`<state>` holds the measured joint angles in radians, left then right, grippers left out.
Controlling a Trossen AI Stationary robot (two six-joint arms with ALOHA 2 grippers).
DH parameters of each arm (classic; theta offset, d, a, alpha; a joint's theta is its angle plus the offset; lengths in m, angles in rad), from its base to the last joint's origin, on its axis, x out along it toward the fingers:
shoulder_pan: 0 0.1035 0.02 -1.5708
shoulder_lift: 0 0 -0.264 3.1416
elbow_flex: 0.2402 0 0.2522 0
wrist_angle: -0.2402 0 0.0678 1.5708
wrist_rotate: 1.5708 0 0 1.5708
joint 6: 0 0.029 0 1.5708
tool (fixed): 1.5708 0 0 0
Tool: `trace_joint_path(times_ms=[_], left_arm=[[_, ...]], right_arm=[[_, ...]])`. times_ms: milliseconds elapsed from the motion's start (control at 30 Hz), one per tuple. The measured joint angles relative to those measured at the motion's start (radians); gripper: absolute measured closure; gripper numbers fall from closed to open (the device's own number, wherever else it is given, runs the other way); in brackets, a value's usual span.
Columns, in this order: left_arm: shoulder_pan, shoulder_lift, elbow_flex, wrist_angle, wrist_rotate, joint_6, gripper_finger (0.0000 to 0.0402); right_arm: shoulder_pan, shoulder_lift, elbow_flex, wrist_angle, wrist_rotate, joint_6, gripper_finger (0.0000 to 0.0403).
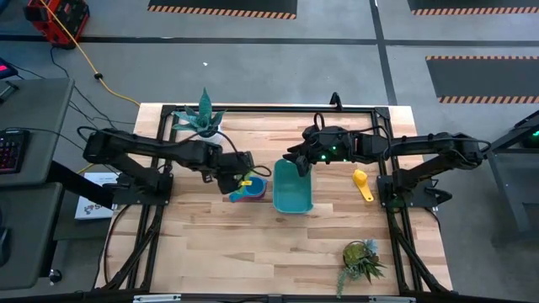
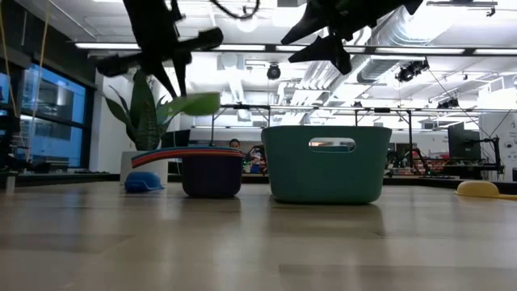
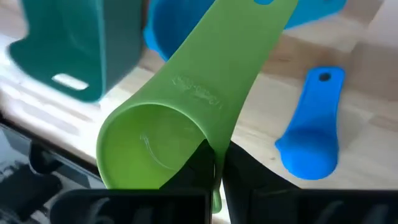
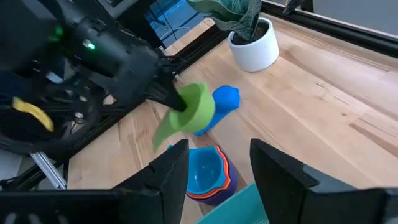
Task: Nest measuring cups in basket
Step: Stack the green measuring cup on top of the light blue measuring cup
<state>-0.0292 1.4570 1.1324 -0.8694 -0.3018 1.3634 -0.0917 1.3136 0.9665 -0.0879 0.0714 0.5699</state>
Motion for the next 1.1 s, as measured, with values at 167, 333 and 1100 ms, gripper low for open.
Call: trace_joint_path(times_ms=[167, 333, 1100], left_arm=[[0.005, 0.038, 0.0, 0.002, 0.061, 0.084, 0.0395], [-0.023, 0.047, 0.0, 0.047, 0.074, 0.166, 0.0394], [-0.031, 0.178, -0.001, 0.132, 0.191, 0.193, 0.0368]], right_arm=[[0.0, 0.0, 0.0, -0.001, 0.0, -0.002, 0.024], [0.0, 0.0, 0.0, -0.012, 0.0, -0.002, 0.024], [0.0, 0.0, 0.0, -0.025, 0.035, 0.029, 0.024]])
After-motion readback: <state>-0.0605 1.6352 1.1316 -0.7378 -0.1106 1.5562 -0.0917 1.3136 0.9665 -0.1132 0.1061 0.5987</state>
